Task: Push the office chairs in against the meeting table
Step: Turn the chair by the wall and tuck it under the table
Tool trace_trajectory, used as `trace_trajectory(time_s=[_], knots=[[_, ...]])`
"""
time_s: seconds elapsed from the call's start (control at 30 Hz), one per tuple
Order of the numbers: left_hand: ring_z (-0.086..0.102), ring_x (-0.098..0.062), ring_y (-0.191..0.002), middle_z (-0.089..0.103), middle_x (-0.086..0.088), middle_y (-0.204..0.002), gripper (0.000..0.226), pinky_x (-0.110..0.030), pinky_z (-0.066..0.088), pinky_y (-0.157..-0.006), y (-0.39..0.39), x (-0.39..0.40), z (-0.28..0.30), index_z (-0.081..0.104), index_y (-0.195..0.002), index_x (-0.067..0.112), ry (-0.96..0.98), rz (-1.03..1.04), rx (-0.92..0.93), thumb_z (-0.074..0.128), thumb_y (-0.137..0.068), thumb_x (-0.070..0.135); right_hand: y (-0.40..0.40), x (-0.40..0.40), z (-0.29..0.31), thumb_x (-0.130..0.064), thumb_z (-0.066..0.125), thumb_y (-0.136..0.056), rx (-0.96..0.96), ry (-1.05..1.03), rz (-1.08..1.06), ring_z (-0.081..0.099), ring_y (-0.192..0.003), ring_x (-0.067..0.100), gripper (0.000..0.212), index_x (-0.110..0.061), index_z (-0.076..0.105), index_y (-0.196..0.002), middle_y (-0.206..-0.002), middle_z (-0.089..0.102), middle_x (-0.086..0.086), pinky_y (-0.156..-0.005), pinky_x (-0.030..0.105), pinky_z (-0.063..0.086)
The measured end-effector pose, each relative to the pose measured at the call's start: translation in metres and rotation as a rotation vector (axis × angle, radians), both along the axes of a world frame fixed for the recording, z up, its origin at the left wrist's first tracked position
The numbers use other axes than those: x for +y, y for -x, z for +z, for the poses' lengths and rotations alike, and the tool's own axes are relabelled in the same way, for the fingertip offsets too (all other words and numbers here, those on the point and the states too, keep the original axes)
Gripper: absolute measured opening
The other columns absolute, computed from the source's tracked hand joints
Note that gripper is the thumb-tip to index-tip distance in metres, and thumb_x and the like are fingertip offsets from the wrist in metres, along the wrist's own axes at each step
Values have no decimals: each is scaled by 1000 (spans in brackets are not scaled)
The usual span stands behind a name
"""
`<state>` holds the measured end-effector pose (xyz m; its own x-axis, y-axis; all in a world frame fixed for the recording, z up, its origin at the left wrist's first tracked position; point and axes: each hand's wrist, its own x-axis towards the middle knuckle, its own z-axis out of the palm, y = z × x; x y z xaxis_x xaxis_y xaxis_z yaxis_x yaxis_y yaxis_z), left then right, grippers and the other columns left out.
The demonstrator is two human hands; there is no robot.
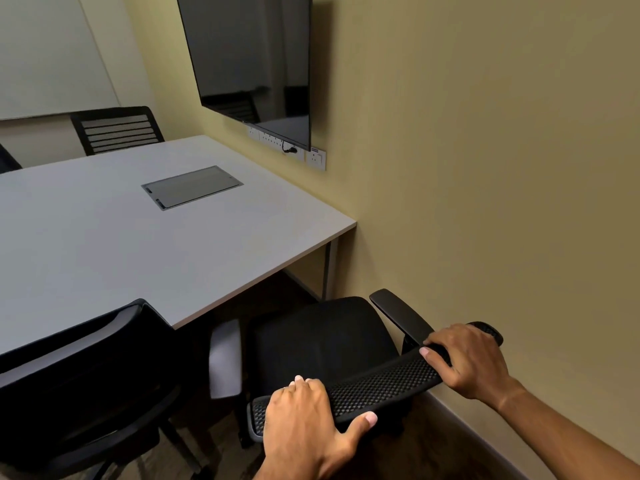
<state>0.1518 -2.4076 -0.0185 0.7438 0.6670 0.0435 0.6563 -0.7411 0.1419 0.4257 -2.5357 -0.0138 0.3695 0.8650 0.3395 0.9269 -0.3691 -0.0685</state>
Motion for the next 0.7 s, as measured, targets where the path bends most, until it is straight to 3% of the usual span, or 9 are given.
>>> trace_trajectory(time_s=[0.27, 0.43, 0.7], knots=[[58, -14, -97, 58, 3, -101, 109, -30, 40, -83, -48, -10, -3, 48, -92, 22, 36, 164, 10, -7, -46, 103, -60, 28, 2, -56, 45, -83, 9, -16, 145, 58, -63, 8, 39, -28, 71, -79, -67, 64, -12, -57, 30, 48], [57, -12, -84, 44, 8, -84, 100, -29, 32, -69, -78, -5, 7, 44, -83, 24, -11, 244, 0, -3, -48, 105, -97, 53, 2, -58, 44, -84, 9, -19, 201, 57, -63, 9, 40, -28, 69, -77, -65, 62, -10, -56, 30, 47], [45, -14, -62, 41, 7, -68, 84, -33, 29, -58, -101, 24, 9, 32, -64, 24, -76, 332, -3, 5, -56, 103, -124, 101, 1, -61, 40, -84, 5, -12, 252, 55, -60, 13, 45, -26, 67, -73, -60, 58, -6, -55, 32, 46]])
